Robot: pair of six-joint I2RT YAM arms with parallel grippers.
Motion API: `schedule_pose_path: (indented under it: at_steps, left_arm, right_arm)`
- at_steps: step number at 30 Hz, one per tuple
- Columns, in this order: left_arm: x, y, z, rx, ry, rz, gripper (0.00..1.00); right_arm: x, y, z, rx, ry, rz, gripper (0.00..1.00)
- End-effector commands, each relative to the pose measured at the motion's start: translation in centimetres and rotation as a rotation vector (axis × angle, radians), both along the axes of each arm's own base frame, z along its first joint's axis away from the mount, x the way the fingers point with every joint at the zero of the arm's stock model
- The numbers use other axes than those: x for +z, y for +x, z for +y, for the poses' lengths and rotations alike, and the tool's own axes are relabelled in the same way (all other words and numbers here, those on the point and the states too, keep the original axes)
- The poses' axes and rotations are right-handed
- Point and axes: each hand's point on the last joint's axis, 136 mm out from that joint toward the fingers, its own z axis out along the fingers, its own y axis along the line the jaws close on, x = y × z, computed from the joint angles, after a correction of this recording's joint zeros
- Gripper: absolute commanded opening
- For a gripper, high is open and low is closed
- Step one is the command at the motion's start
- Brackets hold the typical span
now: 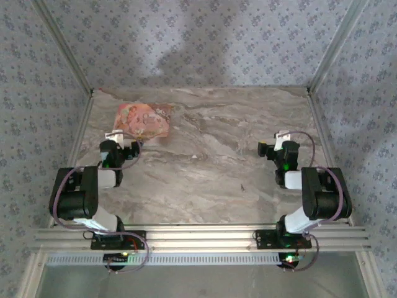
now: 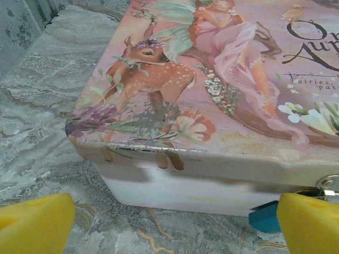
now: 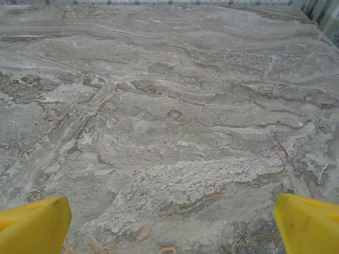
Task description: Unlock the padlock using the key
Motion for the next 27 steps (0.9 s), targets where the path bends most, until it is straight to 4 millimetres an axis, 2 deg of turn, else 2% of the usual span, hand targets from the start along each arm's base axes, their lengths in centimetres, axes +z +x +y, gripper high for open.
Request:
schedule_pose_path:
  at_steps: [1,24,27]
  left_arm:
    - [0.5,0.4,-0.2,-0.006,-0.003,-0.012,0.98]
    - [0.6,0.3,-0.2,-0.008,-0.007,-0.018,0.98]
    - [1.8,-0.3,-0.4,-0.015,-0.004,-0.067,0.98]
  right_arm:
    - [0.5,0.5,-0.2,-0.014,-0.003,-0.012,1.00]
    - [0.5,0.5,-0.2,-0.011,0.007,-0.013,1.00]
    - [1.1,0.2,-0.7,-0.038,0.011,-0.030,1.00]
